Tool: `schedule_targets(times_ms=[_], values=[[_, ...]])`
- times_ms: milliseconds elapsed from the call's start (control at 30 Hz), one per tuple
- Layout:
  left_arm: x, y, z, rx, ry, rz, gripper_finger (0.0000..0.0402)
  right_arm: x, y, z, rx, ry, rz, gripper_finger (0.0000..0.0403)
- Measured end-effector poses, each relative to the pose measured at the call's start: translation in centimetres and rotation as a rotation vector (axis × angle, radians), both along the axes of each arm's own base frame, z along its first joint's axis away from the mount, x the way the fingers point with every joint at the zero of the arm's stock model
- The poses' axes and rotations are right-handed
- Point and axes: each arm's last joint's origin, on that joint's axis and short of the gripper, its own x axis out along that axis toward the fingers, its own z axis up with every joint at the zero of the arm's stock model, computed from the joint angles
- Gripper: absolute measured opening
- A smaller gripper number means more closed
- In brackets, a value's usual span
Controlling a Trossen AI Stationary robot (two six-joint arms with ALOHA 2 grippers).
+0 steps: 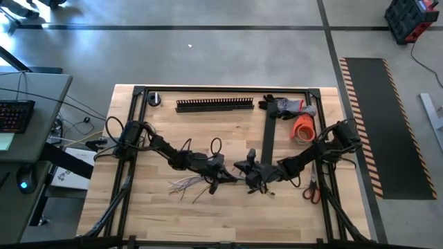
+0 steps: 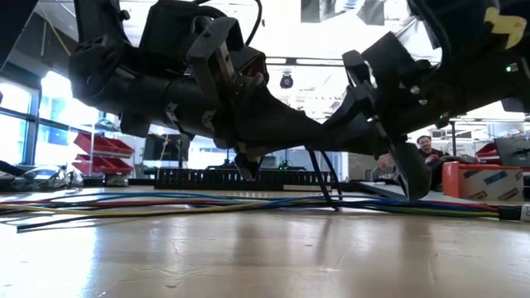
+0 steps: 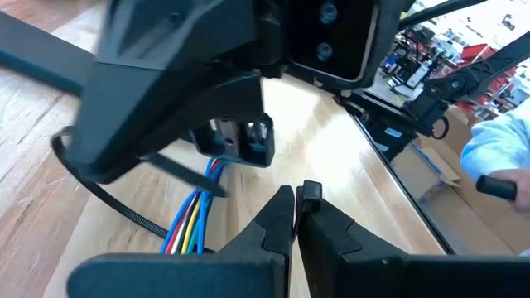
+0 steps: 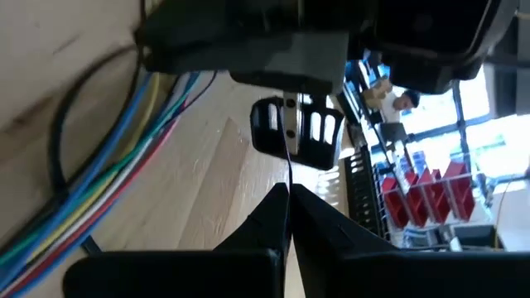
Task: Ziptie cables
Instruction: Wrap the cable wires using the black zip tie
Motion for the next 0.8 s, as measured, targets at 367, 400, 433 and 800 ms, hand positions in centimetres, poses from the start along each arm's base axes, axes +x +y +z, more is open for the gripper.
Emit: schedule_targets(times_ms=[367, 400, 433, 800], values=[[0.00, -0.01, 0.00, -0.007, 0.002, -0.001, 0.0000, -0.22, 1.06, 0.42, -0.018, -0.037, 0.043, 0.0000], [0.00, -0.01, 0.00, -0.007, 0.002, -0.001, 0.0000, -0.22, 1.08, 0.41, -0.021, -0.035, 0.044, 0.0000], [0.00, -0.01, 0.00, -0.007, 0.002, -0.001, 0.0000, -0.22, 1.07, 0.41, -0.020, -0.035, 0.044, 0.0000], [-0.03, -0.17, 0.02, -0.011, 0.002, -0.016, 0.0000, -0.12, 0.70, 0.20, 0.020, -0.022, 0.042, 0.0000]])
